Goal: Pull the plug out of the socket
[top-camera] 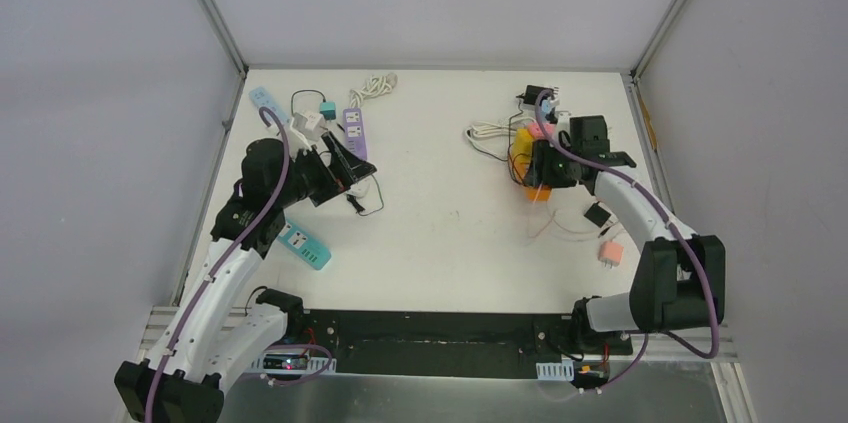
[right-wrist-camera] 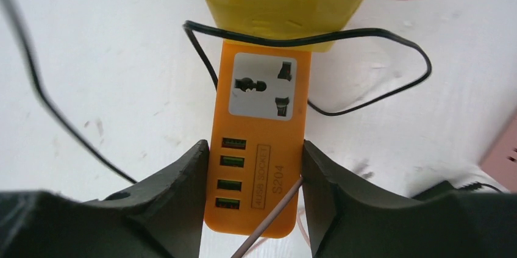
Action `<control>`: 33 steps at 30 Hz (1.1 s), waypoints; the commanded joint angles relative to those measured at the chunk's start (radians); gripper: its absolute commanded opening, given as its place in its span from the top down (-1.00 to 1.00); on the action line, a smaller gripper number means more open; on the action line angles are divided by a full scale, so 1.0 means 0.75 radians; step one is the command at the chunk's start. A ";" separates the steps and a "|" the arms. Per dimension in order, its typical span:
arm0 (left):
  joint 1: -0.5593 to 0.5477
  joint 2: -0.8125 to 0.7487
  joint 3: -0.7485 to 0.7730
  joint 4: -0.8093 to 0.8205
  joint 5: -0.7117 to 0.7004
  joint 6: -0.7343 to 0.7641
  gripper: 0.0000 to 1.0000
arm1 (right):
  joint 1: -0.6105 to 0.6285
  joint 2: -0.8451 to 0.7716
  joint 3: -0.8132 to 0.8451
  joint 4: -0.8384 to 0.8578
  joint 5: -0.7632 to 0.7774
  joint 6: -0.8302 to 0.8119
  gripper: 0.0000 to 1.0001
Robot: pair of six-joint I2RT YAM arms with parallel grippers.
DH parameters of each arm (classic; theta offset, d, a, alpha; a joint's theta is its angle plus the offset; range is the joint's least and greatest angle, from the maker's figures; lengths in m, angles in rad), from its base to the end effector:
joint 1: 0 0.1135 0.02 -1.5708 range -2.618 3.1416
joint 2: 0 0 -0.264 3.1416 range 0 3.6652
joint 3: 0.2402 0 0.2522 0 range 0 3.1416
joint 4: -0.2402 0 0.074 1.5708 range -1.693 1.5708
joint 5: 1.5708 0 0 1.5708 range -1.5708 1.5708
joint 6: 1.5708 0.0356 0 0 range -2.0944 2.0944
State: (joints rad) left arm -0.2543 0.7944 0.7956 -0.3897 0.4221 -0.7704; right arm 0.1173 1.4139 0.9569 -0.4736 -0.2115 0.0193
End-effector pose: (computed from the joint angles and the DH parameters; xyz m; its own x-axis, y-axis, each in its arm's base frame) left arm 0.1690 -0.0590 0.3218 -0.6785 -0.4800 -0.5561 0.1727 0.6315 -0.7559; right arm 0.2872 0.0414 0.2327 -0.8009 -0.0754 -0.5940 -0.2235 0.9580 0.1799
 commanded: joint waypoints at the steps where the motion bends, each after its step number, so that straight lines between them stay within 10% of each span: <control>1: 0.001 0.037 0.042 0.036 0.012 0.007 -0.93 | 0.091 -0.121 -0.048 -0.029 -0.292 -0.165 0.91; 20: -0.003 0.011 -0.047 0.060 0.000 -0.019 -0.93 | 0.723 0.139 -0.135 -0.120 -0.257 -0.557 0.59; 27: -0.043 0.042 -0.133 0.119 -0.002 -0.053 -0.89 | 0.730 0.191 -0.014 -0.315 -0.327 -0.675 -0.61; 33: -0.257 0.207 -0.166 0.278 -0.113 -0.081 -0.87 | 0.584 0.134 0.094 -0.574 -0.584 -0.889 -0.85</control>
State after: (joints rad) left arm -0.3550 0.8761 0.6769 -0.3161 0.4053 -0.8070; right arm 0.6182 1.5539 0.9554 -0.7452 -0.4900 -0.4992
